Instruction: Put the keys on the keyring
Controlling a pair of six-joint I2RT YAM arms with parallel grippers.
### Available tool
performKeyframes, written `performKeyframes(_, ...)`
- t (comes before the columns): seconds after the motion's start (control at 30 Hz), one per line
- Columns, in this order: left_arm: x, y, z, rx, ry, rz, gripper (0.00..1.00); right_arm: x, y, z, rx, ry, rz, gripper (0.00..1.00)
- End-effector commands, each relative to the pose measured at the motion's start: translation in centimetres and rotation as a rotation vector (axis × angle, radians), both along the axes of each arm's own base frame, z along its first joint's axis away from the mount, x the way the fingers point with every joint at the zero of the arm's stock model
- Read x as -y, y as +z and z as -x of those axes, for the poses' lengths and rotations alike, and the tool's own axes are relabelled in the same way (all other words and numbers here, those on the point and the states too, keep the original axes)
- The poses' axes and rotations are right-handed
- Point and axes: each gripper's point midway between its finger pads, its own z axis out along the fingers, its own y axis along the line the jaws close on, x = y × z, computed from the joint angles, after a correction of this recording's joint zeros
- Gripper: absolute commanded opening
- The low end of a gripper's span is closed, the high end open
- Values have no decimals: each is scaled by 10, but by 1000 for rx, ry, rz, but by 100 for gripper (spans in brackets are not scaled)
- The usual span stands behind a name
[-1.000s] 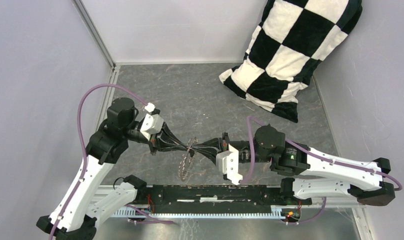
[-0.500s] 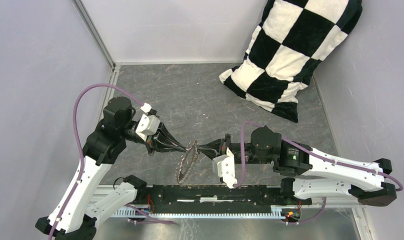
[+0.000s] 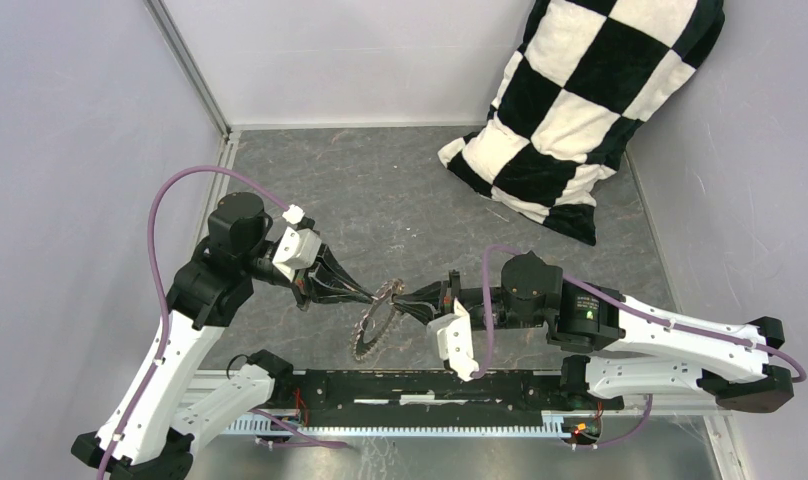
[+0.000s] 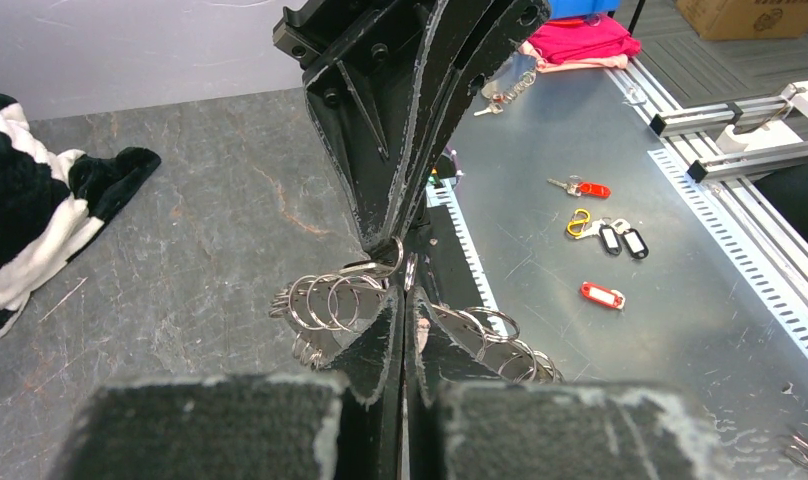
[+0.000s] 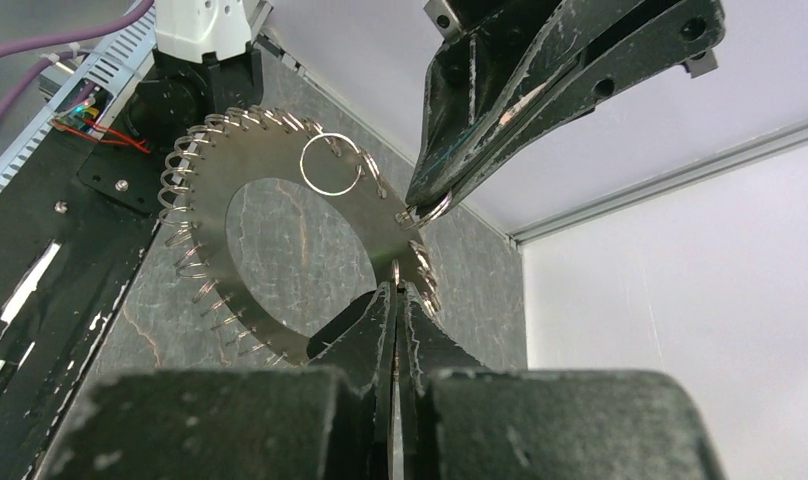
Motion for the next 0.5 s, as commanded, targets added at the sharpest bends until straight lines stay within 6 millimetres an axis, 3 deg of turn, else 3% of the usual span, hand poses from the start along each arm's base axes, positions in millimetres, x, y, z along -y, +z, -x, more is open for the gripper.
performKeyframes(0.0,-1,13,6,46,-25,30,2,-1,45,7,28,31,-128,1)
performKeyframes(0.47,-1,13,4,52,-10,28,2,-3,51,11,24,45,-154,1)
